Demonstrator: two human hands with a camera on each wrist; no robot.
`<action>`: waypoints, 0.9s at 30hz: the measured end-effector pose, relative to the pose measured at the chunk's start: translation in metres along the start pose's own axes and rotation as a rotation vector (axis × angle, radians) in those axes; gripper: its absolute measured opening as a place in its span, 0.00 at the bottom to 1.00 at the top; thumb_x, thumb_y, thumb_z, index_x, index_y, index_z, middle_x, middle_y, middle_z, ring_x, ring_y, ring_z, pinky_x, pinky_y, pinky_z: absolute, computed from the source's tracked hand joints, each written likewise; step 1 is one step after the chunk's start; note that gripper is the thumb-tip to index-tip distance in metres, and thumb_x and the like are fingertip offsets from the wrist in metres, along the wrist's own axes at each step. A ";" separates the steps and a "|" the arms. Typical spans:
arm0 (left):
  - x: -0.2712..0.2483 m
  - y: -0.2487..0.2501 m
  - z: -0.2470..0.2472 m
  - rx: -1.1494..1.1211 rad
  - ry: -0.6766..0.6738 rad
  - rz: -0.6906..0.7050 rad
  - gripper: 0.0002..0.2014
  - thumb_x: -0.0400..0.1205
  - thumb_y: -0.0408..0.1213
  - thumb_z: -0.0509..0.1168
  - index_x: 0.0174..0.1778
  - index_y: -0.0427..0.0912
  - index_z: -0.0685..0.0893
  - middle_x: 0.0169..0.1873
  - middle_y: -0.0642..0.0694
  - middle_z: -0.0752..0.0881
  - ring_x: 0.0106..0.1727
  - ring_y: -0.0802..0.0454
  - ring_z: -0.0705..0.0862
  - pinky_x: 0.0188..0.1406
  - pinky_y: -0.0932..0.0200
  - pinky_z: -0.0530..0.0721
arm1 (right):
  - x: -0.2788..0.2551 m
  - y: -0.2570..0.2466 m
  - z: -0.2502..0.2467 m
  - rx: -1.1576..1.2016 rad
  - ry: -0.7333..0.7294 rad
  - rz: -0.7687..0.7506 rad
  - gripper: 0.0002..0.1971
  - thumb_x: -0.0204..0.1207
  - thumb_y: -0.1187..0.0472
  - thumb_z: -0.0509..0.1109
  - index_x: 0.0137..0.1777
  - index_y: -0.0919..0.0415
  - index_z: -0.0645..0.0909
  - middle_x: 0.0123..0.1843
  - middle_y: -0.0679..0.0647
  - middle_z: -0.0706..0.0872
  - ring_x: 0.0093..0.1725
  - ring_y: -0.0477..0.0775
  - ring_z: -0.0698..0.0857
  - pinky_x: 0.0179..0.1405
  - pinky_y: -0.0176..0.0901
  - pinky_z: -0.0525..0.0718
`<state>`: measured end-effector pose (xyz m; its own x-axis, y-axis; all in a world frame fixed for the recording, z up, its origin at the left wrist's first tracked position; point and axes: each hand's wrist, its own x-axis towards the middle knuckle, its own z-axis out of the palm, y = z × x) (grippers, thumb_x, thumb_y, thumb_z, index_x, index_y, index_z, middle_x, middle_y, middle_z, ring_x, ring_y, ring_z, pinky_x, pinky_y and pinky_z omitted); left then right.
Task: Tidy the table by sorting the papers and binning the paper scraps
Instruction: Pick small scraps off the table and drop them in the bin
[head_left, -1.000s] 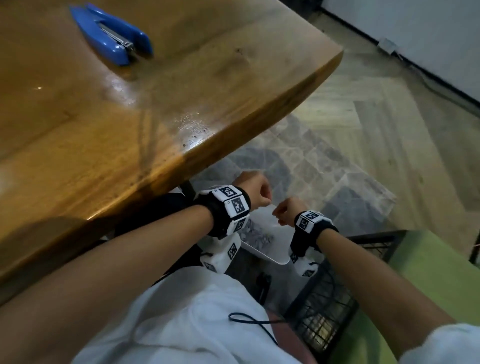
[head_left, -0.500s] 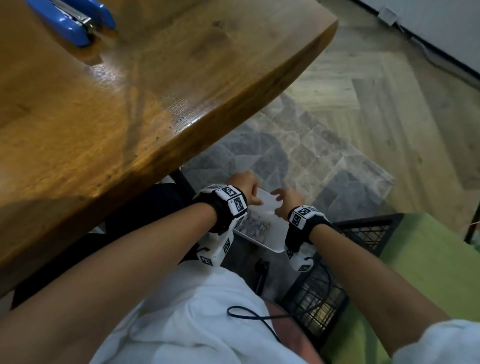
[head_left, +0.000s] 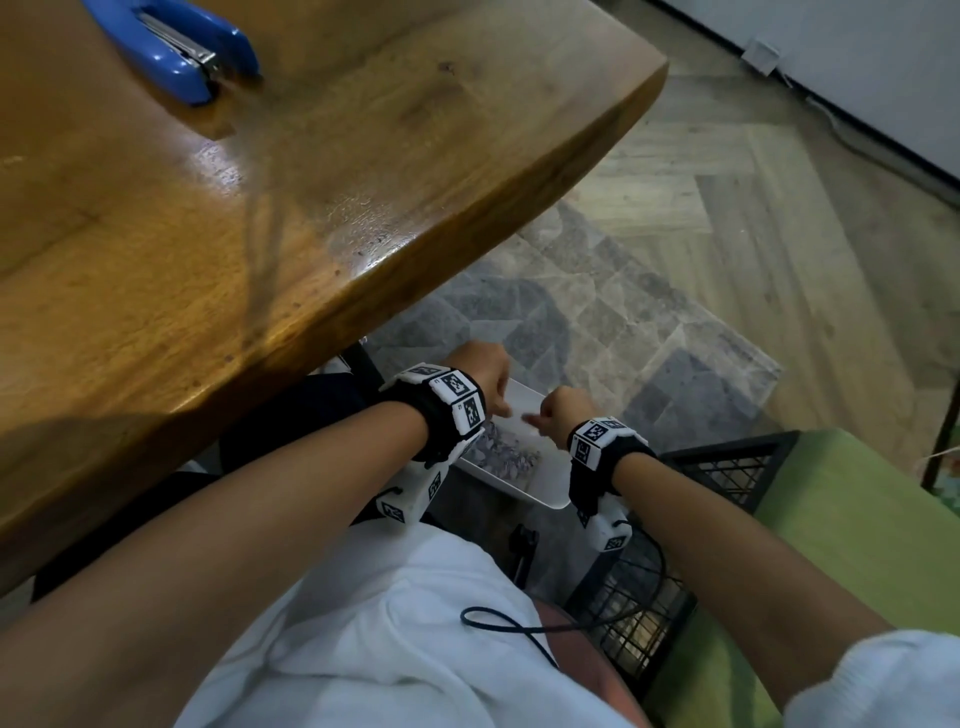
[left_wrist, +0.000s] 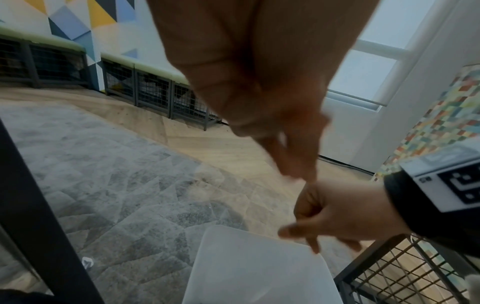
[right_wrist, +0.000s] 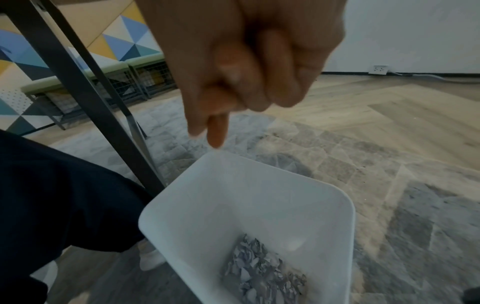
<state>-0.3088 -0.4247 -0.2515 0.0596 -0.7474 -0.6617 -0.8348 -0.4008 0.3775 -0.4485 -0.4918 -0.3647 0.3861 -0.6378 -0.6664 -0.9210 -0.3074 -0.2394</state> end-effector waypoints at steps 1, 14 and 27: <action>-0.001 -0.001 0.001 0.042 0.019 -0.002 0.16 0.79 0.45 0.69 0.36 0.33 0.85 0.35 0.39 0.87 0.40 0.45 0.84 0.48 0.56 0.83 | -0.001 -0.001 -0.001 0.004 0.006 0.000 0.20 0.79 0.49 0.67 0.41 0.68 0.88 0.30 0.56 0.87 0.31 0.58 0.85 0.39 0.48 0.86; -0.030 -0.002 -0.012 0.010 0.167 0.141 0.24 0.80 0.33 0.65 0.72 0.47 0.70 0.70 0.40 0.71 0.68 0.40 0.76 0.66 0.50 0.77 | -0.065 -0.034 -0.062 -0.409 -0.173 -0.315 0.21 0.81 0.58 0.63 0.74 0.53 0.72 0.73 0.56 0.78 0.69 0.60 0.79 0.68 0.50 0.77; -0.199 -0.033 -0.115 -0.035 0.721 0.438 0.14 0.80 0.33 0.64 0.61 0.48 0.81 0.53 0.51 0.81 0.50 0.56 0.82 0.48 0.61 0.84 | -0.187 -0.136 -0.170 -0.437 0.264 -0.783 0.12 0.79 0.55 0.65 0.60 0.49 0.82 0.54 0.45 0.87 0.47 0.44 0.81 0.52 0.37 0.79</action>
<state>-0.2307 -0.3239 -0.0580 0.0788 -0.9896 0.1200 -0.8471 -0.0030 0.5314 -0.3865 -0.4506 -0.0868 0.9371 -0.2598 -0.2329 -0.3127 -0.9216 -0.2299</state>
